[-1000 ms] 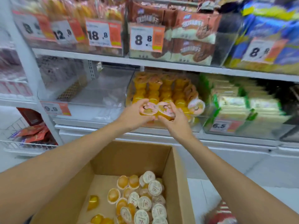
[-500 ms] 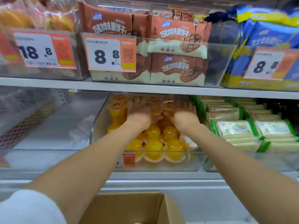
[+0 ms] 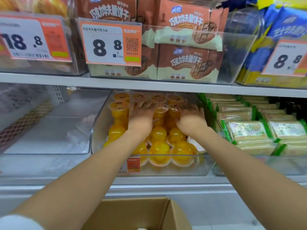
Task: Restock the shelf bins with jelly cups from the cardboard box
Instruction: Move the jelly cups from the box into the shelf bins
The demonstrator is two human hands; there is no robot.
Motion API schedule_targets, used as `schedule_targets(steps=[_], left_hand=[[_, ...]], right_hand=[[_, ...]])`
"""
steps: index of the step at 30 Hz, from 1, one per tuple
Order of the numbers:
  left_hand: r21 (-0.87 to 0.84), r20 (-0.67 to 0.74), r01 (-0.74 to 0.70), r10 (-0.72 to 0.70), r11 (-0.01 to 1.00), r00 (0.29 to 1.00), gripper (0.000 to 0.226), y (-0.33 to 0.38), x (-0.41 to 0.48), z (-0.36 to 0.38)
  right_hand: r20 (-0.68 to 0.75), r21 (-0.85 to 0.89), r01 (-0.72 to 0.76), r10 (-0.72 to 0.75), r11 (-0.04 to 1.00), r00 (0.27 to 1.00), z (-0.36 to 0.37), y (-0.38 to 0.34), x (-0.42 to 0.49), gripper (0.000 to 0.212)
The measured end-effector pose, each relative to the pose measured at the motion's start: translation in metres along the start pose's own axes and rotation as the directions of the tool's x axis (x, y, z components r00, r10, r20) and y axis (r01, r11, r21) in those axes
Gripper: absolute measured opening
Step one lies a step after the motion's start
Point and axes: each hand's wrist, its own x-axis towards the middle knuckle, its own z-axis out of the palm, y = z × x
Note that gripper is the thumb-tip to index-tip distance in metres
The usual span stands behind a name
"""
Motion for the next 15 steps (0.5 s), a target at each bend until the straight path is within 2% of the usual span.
schedule_targets(steps=[3,6,7,9,11,12,15], left_hand=[[0.000,0.037,0.000,0.000,1.000,0.999,0.069,-0.001,-0.003,0.004],[-0.069,-0.042,0.001,-0.004,0.998,0.999,0.073,0.000,-0.017,-0.009],[-0.089,-0.071,0.016,-0.022,0.996,0.997,0.067,0.002,-0.023,-0.017],[-0.154,-0.118,0.045,-0.064,0.987,0.991,0.042,0.003,-0.042,-0.037],[-0.313,-0.113,0.059,-0.099,0.948,0.989,0.015,0.000,-0.070,-0.056],[-0.379,-0.097,0.062,-0.107,0.923,0.990,0.009,-0.003,-0.085,-0.064],[-0.443,-0.065,0.078,-0.119,0.893,0.991,0.011,-0.011,-0.140,-0.083]], right_hand=[[0.052,-0.009,-0.002,0.002,1.000,0.999,-0.005,0.001,-0.002,0.062],[-0.074,0.027,-0.004,0.006,1.000,0.997,-0.015,-0.006,-0.019,0.065],[-0.137,0.042,0.009,-0.004,0.999,0.991,-0.018,-0.011,-0.028,0.059],[-0.251,0.089,0.083,-0.059,0.993,0.966,-0.019,-0.023,-0.049,0.040],[-0.319,0.193,0.170,-0.102,0.966,0.942,-0.018,-0.037,-0.075,0.026],[-0.345,0.242,0.207,-0.115,0.948,0.932,-0.017,-0.045,-0.090,0.022],[-0.414,0.354,0.313,-0.152,0.881,0.897,-0.012,-0.076,-0.136,0.015]])
